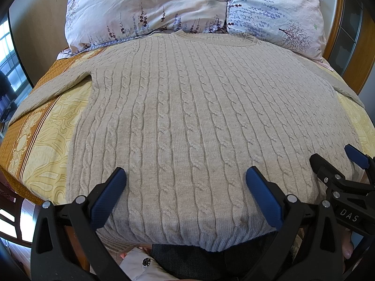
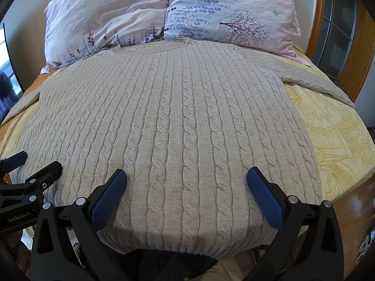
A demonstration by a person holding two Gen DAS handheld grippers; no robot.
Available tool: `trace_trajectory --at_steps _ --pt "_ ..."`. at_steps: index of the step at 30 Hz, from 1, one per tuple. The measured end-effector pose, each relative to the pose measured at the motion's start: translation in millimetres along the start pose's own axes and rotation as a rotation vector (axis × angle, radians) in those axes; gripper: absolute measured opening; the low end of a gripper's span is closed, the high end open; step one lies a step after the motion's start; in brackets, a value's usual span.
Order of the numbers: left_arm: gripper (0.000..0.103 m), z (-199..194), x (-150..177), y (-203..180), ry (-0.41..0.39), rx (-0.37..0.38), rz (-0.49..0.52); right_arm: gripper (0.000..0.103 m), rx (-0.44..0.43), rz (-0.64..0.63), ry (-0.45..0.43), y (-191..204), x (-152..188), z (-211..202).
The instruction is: Fold small clothes
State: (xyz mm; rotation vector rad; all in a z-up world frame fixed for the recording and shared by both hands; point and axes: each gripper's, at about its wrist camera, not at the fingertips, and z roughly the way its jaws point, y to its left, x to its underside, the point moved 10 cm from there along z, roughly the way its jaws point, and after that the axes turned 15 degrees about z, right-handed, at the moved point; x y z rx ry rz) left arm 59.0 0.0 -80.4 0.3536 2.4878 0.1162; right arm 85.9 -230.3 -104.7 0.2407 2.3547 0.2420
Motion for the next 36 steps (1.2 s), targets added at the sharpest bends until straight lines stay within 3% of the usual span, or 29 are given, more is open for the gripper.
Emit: trace_trajectory --at_steps 11,17,21,23,27,30,33,36 --pt "0.101 0.6 -2.6 -0.4 0.019 0.014 0.016 0.102 -0.014 -0.019 -0.002 -0.6 -1.2 0.1" --pt "0.101 1.7 -2.8 -0.5 0.033 0.030 0.035 0.102 -0.085 -0.083 -0.036 4.2 -3.2 0.0" --pt "0.101 4.8 -12.4 0.6 0.021 0.000 0.071 0.102 -0.152 -0.112 -0.051 3.2 -14.9 1.5" --pt "0.101 5.4 -22.7 1.7 0.000 -0.031 0.107 0.102 -0.151 -0.052 -0.057 -10.0 -31.0 2.3" --pt "0.101 10.3 -42.6 4.4 -0.019 -0.034 0.142 0.102 -0.152 0.202 -0.076 -69.1 -96.7 5.5" --pt "0.101 19.6 -56.3 5.4 -0.011 0.041 0.132 0.081 -0.139 0.405 -0.060 -125.1 -137.6 15.4" --pt "0.101 24.7 -72.9 10.3 -0.025 0.094 0.107 0.072 -0.114 0.595 -0.041 -183.1 -168.7 31.6" --pt "0.101 25.2 -91.6 18.5 -0.076 0.087 0.099 0.062 -0.081 0.778 -0.036 -235.3 -185.6 48.6"
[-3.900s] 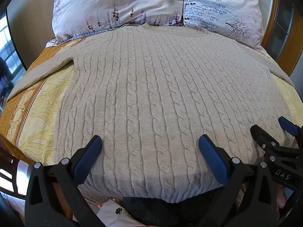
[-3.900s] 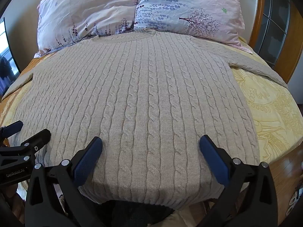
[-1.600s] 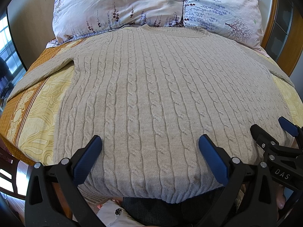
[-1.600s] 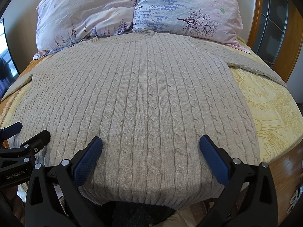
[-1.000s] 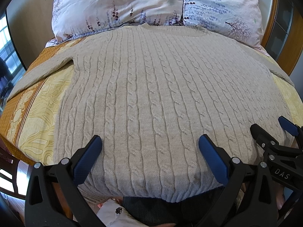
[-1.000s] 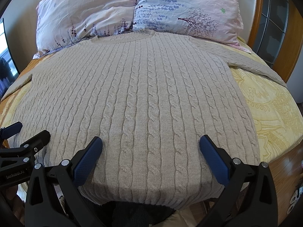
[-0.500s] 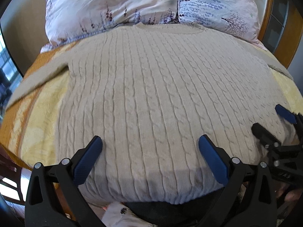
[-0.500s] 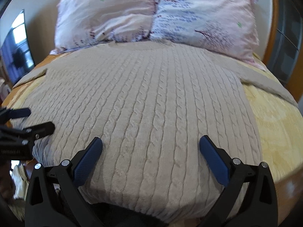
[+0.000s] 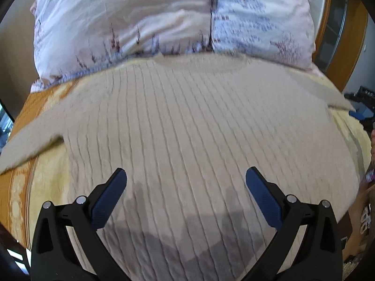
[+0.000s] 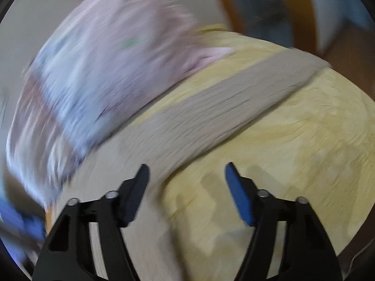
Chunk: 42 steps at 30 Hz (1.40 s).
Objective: Fold small clothes
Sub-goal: 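Grasp the sweater sleeve cuff with the right gripper and lift it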
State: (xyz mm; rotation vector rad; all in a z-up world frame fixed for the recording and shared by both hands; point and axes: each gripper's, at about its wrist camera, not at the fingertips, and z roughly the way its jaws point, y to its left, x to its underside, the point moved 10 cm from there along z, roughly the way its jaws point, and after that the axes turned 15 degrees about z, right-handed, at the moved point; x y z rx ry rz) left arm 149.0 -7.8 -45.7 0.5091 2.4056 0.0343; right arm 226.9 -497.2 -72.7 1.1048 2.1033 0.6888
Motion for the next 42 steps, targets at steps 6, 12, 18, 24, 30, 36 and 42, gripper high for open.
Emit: trace_trajectory --at_steps 6,12,18,24,30,36,42 --pt "0.101 5.9 -26.7 16.5 -0.059 0.017 -0.011 0.044 0.026 0.234 -0.007 -45.8 -48.6 29.7" --pt "0.101 16.3 -40.6 30.0 -0.080 0.090 -0.076 0.034 0.009 0.271 -0.039 -53.0 -65.7 33.1" --pt "0.101 31.8 -42.6 41.8 -0.031 0.121 -0.123 0.016 0.031 0.248 -0.092 -58.1 -73.7 35.3" --pt "0.101 37.4 -41.5 54.8 -0.028 0.143 -0.174 0.011 0.037 0.152 -0.152 -37.5 -76.8 25.3" --pt "0.101 32.7 -43.8 67.5 -0.074 0.101 -0.195 0.010 -0.050 -0.015 -0.213 25.1 -68.6 -1.8" --pt "0.101 20.5 -53.7 74.0 -0.174 0.078 -0.197 0.010 -0.241 -0.260 -0.112 128.9 13.2 -13.5" --pt "0.101 16.0 -59.8 72.1 -0.203 0.078 -0.185 0.010 -0.287 -0.418 0.239 167.4 160.4 41.6"
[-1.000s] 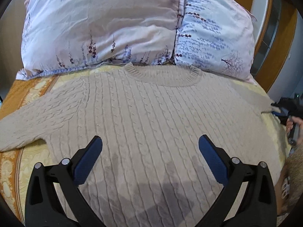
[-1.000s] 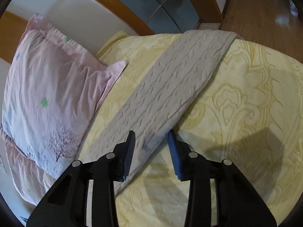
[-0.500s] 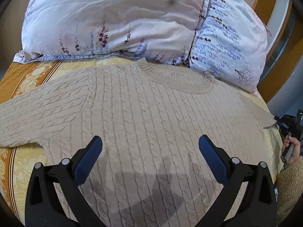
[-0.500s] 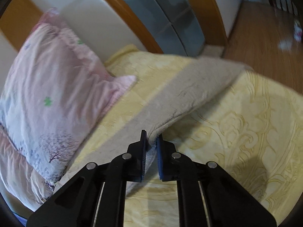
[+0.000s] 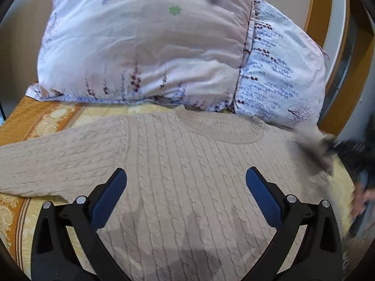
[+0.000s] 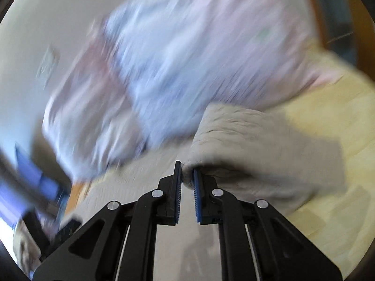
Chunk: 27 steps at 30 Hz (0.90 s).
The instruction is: Fold small clothes
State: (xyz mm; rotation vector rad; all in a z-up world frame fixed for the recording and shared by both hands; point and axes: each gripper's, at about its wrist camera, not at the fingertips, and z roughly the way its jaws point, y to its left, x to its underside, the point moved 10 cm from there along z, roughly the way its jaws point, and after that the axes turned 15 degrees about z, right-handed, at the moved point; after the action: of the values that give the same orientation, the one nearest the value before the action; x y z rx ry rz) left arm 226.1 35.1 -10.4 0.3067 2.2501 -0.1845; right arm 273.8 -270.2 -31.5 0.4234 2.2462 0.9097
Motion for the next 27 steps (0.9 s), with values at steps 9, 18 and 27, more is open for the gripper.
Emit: trace_trajectory --at_steps 9,18,27 --pt "0.101 8.7 2.3 -8.7 0.038 0.168 -0.101 0.033 -0.020 0.145 0.093 -12.2 28.1 19.1" --pt "0.101 20.3 0.1 -23.6 0.063 0.302 -0.175 0.042 -0.028 0.496 -0.085 -88.9 -23.6 -14.3" --pt "0.100 24.8 3.7 -6.6 0.069 0.355 -0.275 0.010 0.131 0.262 -0.241 -62.7 -55.1 -24.6"
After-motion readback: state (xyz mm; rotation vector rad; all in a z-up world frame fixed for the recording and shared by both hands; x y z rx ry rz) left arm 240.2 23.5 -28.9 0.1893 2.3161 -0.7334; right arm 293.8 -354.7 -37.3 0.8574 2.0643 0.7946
